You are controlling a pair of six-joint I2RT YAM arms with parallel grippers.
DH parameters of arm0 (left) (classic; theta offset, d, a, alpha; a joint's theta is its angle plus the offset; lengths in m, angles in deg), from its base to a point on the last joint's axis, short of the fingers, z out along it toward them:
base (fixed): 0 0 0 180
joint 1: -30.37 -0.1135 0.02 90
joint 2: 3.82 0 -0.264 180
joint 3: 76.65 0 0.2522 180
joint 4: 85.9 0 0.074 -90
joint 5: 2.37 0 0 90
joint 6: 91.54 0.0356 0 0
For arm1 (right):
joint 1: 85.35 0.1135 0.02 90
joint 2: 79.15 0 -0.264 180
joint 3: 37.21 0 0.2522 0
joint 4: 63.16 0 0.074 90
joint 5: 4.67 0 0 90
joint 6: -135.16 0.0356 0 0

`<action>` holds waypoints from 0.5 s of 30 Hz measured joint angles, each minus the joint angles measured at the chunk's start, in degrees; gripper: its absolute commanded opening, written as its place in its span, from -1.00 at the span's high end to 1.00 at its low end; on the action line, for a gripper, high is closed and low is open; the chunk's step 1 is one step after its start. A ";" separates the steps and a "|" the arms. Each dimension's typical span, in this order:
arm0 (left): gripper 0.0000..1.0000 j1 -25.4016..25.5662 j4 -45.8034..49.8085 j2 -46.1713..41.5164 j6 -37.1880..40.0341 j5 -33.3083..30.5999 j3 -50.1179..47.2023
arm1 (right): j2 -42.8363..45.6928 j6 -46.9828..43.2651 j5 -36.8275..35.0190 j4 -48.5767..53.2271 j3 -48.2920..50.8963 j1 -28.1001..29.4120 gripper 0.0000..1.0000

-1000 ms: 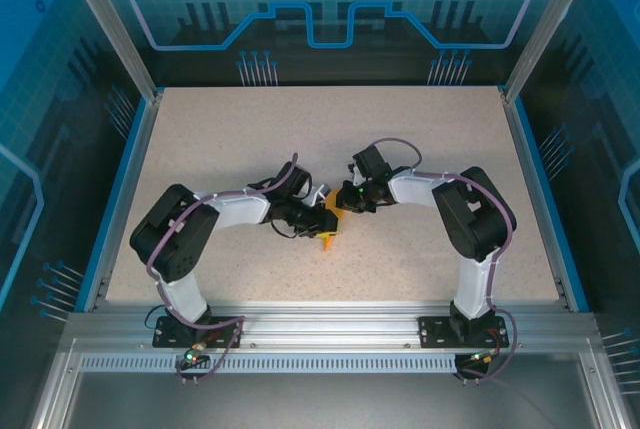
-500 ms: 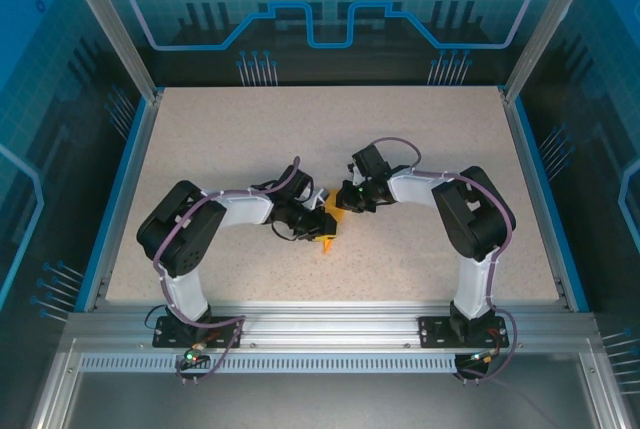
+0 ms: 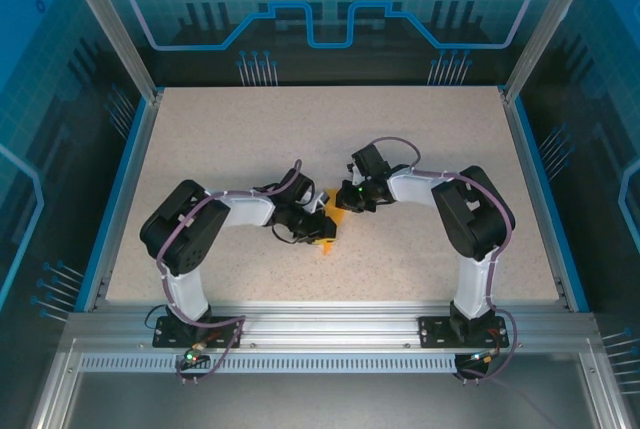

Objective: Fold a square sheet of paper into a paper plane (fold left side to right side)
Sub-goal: Fold the wing for the fifth time at the center of the table.

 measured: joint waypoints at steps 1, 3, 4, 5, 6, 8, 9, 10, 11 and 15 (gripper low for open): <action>0.51 0.13 -0.02 0.04 0.00 -0.02 0.00 | -0.04 -0.02 0.00 0.13 -0.11 0.02 0.75; 0.49 0.31 -0.24 0.13 0.00 -0.20 -0.02 | -0.11 -0.22 0.11 0.17 -0.20 0.07 0.75; 0.49 0.35 -0.33 0.15 -0.02 -0.22 -0.02 | -0.11 -0.22 0.13 0.17 -0.20 0.07 0.75; 0.49 0.42 -0.39 0.17 -0.02 -0.24 -0.02 | -0.11 -0.24 0.13 0.17 -0.20 0.07 0.75; 0.50 0.46 -0.39 0.22 -0.02 -0.31 -0.02 | -0.11 -0.24 0.13 0.17 -0.20 0.07 0.75; 0.50 0.55 -0.42 0.26 -0.02 -0.42 -0.02 | -0.11 -0.24 0.15 0.15 -0.20 0.07 0.75; 0.51 0.59 -0.42 0.28 -0.02 -0.46 -0.02 | -0.11 -0.24 0.17 0.13 -0.20 0.07 0.76; 0.53 0.61 -0.42 0.33 -0.02 -0.57 -0.02 | -0.11 -0.24 0.33 0.11 -0.20 0.07 0.76; 0.54 0.66 -0.39 0.39 -0.02 -0.66 -0.02 | -0.09 -0.39 0.39 0.00 -0.20 0.07 0.76; 0.62 0.72 -0.37 0.48 -0.02 -1.07 -0.11 | 1.40 -1.33 0.35 -0.28 0.74 0.07 0.80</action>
